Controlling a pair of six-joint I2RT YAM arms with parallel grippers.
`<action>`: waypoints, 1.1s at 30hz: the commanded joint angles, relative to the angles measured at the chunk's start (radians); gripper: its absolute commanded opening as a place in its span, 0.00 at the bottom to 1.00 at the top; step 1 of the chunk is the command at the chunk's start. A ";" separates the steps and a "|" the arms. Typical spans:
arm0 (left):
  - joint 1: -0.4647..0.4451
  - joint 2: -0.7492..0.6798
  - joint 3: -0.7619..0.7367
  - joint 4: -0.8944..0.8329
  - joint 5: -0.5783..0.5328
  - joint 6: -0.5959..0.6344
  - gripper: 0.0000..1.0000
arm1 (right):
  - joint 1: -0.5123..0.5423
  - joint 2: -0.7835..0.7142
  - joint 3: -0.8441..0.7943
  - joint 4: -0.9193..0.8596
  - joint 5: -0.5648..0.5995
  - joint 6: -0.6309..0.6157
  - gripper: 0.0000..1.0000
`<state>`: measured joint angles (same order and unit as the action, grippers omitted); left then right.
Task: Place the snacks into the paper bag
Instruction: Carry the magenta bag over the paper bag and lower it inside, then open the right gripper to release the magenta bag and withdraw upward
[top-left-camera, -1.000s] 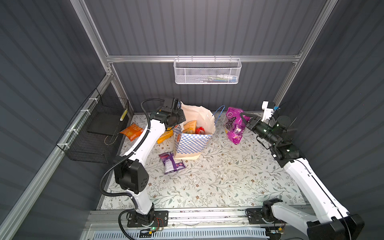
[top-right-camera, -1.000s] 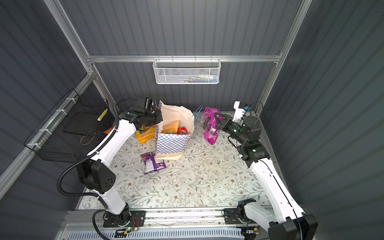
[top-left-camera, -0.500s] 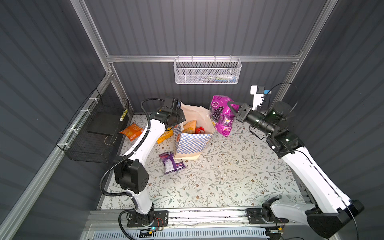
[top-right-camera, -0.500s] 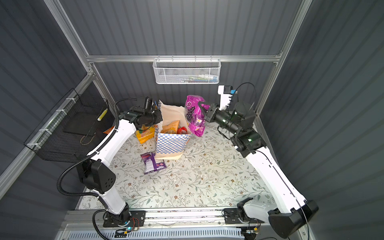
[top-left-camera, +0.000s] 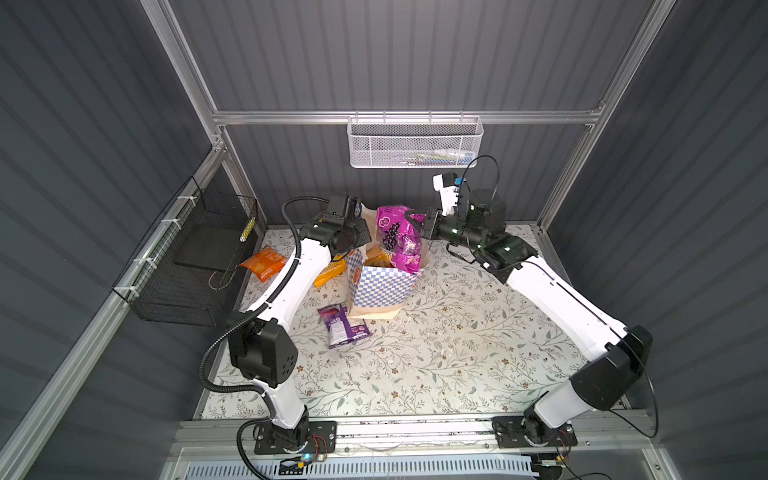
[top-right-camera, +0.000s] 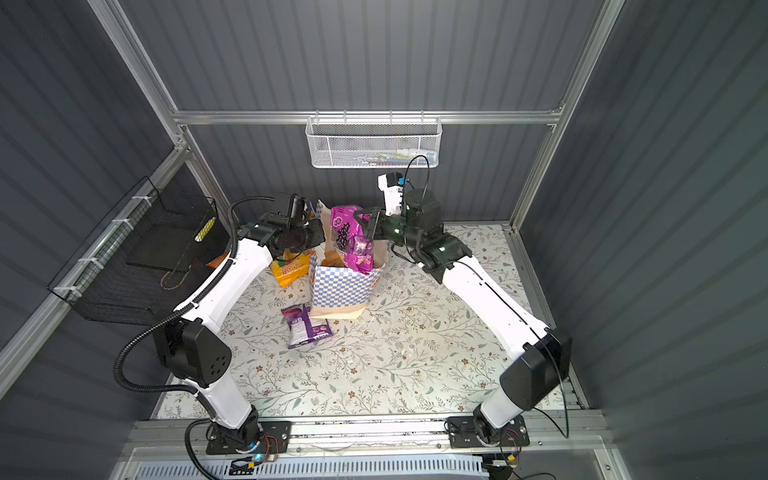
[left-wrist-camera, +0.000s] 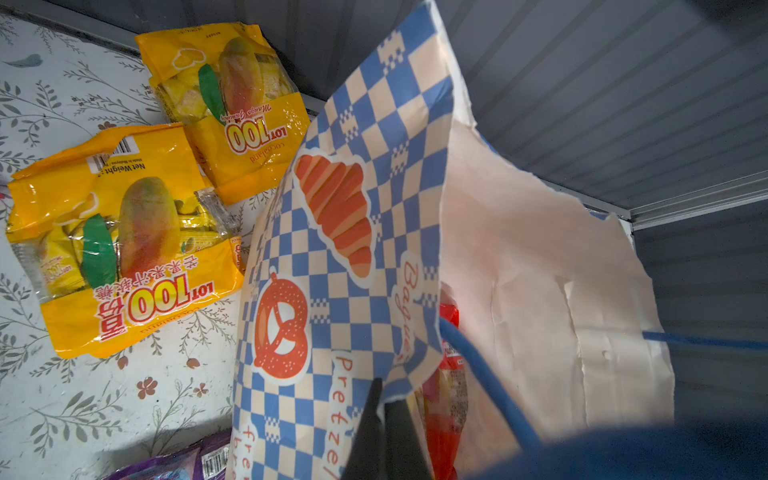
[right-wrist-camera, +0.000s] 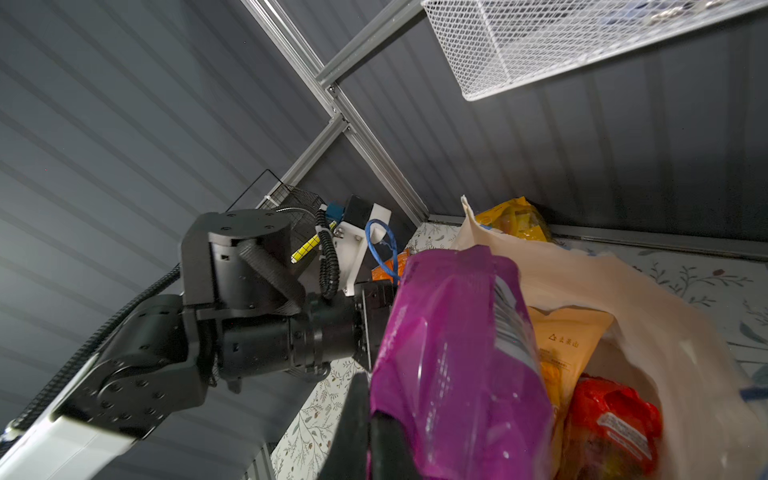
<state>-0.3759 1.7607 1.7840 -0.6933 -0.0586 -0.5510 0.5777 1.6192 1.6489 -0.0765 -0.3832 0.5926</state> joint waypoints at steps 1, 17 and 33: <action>0.008 -0.007 0.002 -0.064 0.000 0.013 0.00 | 0.004 0.041 0.094 0.077 0.007 -0.031 0.00; 0.010 -0.031 0.008 -0.068 -0.016 0.021 0.00 | -0.011 0.296 0.238 0.008 0.014 -0.045 0.00; 0.017 -0.019 0.006 -0.067 -0.020 0.021 0.00 | 0.015 0.590 0.441 -0.140 0.084 0.096 0.01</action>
<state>-0.3645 1.7561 1.7840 -0.6952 -0.0780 -0.5503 0.5667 2.1815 2.0304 -0.1909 -0.3103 0.6720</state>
